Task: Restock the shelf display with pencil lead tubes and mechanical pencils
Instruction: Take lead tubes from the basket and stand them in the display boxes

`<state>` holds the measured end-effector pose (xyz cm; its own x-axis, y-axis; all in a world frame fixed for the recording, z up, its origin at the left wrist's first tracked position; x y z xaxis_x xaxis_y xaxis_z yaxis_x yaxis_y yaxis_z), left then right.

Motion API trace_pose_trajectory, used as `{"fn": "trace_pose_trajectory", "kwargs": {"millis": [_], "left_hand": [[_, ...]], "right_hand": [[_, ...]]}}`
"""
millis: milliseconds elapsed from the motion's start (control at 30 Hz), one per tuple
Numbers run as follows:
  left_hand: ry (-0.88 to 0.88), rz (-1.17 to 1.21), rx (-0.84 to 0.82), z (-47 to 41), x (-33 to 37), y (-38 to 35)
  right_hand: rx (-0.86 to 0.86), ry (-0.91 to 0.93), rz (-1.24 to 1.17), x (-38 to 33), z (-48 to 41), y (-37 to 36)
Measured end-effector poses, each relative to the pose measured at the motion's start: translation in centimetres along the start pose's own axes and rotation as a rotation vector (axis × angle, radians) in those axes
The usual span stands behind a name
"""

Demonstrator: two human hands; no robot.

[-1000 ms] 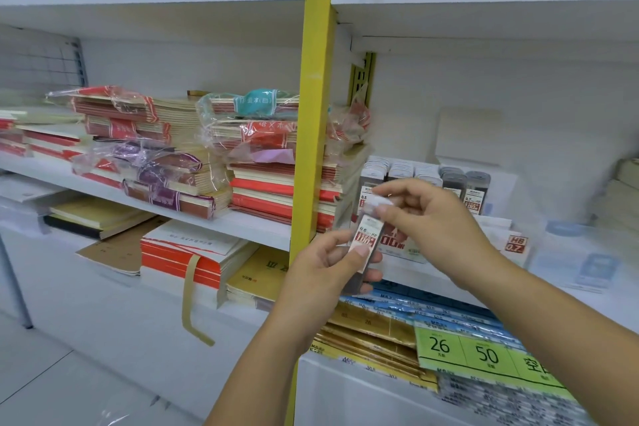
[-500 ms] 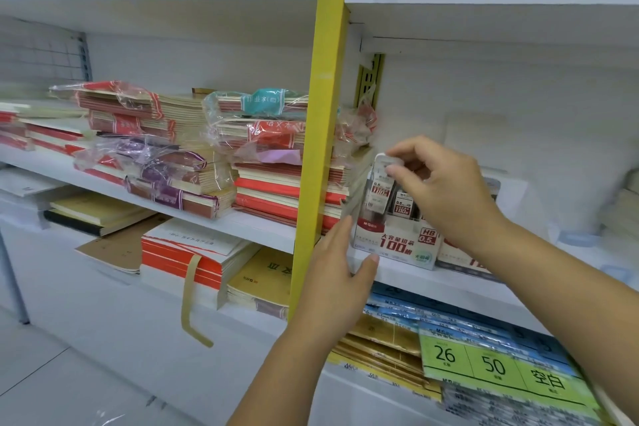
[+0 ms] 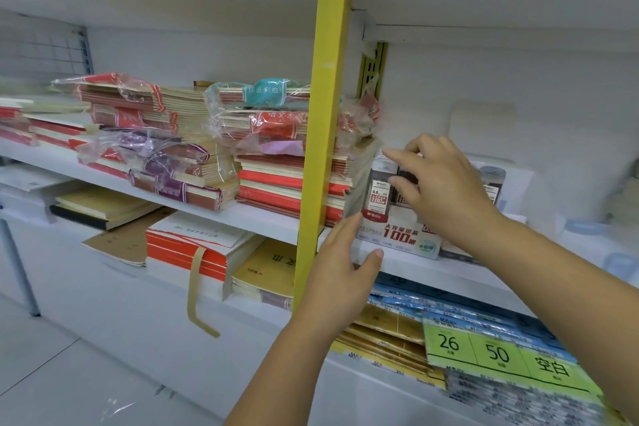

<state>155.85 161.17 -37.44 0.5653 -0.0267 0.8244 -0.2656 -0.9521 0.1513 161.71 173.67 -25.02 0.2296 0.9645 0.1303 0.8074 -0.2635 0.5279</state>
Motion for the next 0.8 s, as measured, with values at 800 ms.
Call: {"fn": "trace_pose_trajectory", "kwargs": {"millis": [800], "left_hand": [[0.636, -0.535, -0.717, 32.5, -24.1, -5.8]], "right_hand": [[-1.063, -1.202, -0.377, 0.0, 58.4, -8.8]]}}
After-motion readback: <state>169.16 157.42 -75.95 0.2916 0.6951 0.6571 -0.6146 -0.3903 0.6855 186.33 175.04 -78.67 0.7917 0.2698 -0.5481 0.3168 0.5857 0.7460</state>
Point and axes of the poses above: each hand's wrist, its own z-axis away from the middle knuckle, its own y-axis out of the back of the hand, x = y × z, the point moved 3 cm from there along -z, towards the middle knuckle, and after that the axes turned 14 degrees about x, right-handed, at the moved point
